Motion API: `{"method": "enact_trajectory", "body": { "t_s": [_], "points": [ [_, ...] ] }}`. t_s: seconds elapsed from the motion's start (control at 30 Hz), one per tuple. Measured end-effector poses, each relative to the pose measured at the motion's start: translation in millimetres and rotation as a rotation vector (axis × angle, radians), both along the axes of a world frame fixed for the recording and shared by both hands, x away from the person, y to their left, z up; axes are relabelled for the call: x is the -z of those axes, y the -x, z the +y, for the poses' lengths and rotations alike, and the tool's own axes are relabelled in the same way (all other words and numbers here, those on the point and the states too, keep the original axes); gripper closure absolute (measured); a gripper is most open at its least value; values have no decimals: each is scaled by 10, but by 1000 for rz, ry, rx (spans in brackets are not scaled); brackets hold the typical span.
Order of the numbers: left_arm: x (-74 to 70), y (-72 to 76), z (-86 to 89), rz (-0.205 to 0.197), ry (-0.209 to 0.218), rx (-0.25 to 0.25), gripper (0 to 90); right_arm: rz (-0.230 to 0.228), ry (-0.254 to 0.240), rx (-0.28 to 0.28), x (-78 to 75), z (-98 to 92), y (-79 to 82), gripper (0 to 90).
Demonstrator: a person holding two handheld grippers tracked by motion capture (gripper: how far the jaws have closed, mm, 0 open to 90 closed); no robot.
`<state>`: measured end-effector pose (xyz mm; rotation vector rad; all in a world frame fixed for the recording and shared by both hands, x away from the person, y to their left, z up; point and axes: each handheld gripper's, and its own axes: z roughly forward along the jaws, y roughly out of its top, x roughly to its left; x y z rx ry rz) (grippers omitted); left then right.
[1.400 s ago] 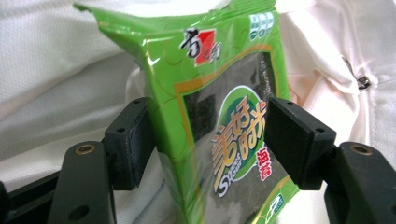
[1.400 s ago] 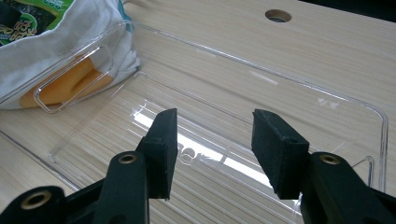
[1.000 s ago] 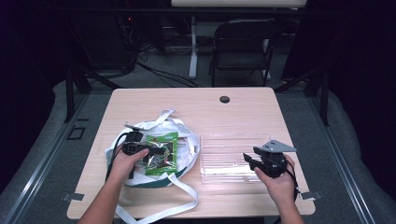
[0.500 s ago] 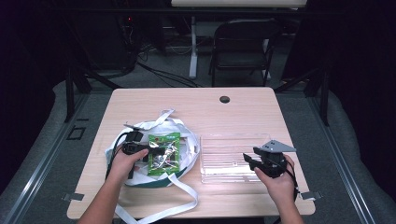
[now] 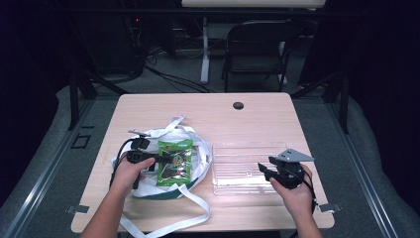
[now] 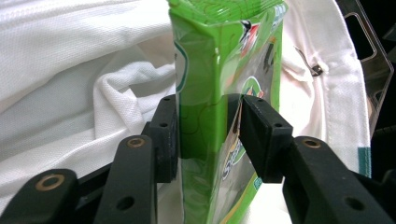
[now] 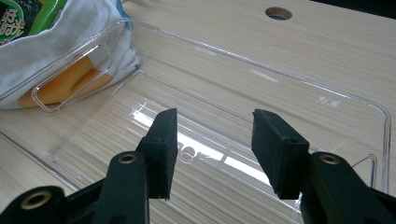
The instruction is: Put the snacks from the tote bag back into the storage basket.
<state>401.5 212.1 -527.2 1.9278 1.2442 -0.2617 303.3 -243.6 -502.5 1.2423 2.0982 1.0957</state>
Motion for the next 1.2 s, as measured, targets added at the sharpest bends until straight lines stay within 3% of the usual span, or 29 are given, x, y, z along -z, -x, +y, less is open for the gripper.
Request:
{"method": "enact_trajectory", "body": {
  "t_s": [0.43,0.77,1.2],
  "points": [
    [-86,10,58,-8,26,71,664,3,-2,6,15,-9,-7,510],
    [-103,15,80,-7,41,84,702,4,0,6,21,-7,-10,510],
    [-170,25,124,-48,54,86,718,5,5,5,21,-9,-10,510]
  ]
}}
